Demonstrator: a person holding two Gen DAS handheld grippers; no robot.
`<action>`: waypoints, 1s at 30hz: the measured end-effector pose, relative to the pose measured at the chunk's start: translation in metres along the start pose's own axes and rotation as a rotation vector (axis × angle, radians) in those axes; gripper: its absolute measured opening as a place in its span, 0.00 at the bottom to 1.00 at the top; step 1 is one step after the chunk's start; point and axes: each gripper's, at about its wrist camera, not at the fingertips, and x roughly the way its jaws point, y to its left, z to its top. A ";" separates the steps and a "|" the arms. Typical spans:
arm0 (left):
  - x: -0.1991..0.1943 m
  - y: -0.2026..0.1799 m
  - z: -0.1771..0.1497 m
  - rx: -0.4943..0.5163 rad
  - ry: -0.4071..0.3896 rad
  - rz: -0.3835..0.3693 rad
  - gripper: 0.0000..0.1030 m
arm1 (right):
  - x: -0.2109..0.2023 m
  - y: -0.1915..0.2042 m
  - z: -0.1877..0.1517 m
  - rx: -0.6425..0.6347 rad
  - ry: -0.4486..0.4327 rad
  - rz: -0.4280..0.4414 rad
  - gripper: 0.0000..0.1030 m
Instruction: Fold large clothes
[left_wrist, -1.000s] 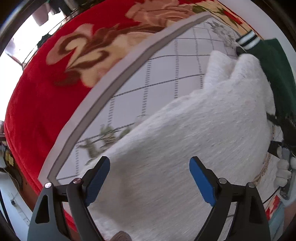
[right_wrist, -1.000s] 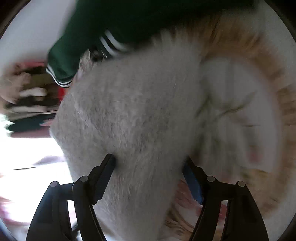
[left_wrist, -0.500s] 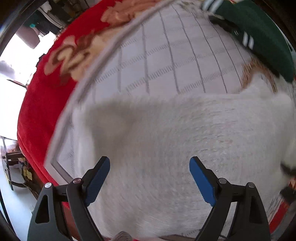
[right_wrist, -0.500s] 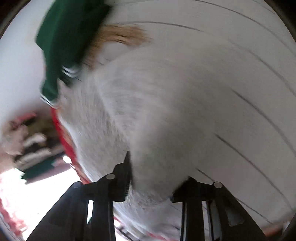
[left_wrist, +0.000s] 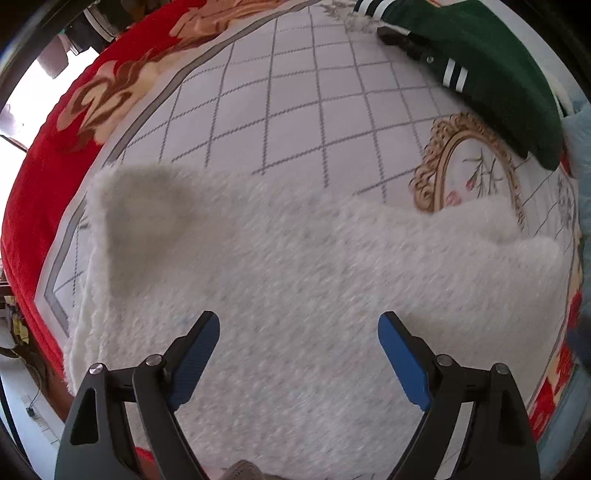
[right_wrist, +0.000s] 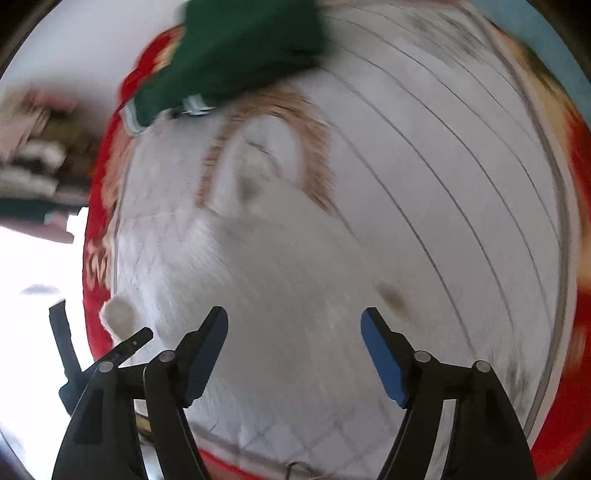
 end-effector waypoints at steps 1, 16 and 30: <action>0.000 -0.002 0.005 -0.001 -0.010 -0.001 0.85 | 0.010 0.014 0.014 -0.050 0.001 0.003 0.75; 0.003 -0.017 0.012 0.007 -0.032 0.028 0.85 | 0.080 0.087 0.044 -0.323 0.160 0.029 0.06; 0.003 -0.042 0.013 0.083 -0.033 0.084 0.85 | 0.151 0.073 0.089 -0.192 0.220 -0.028 0.17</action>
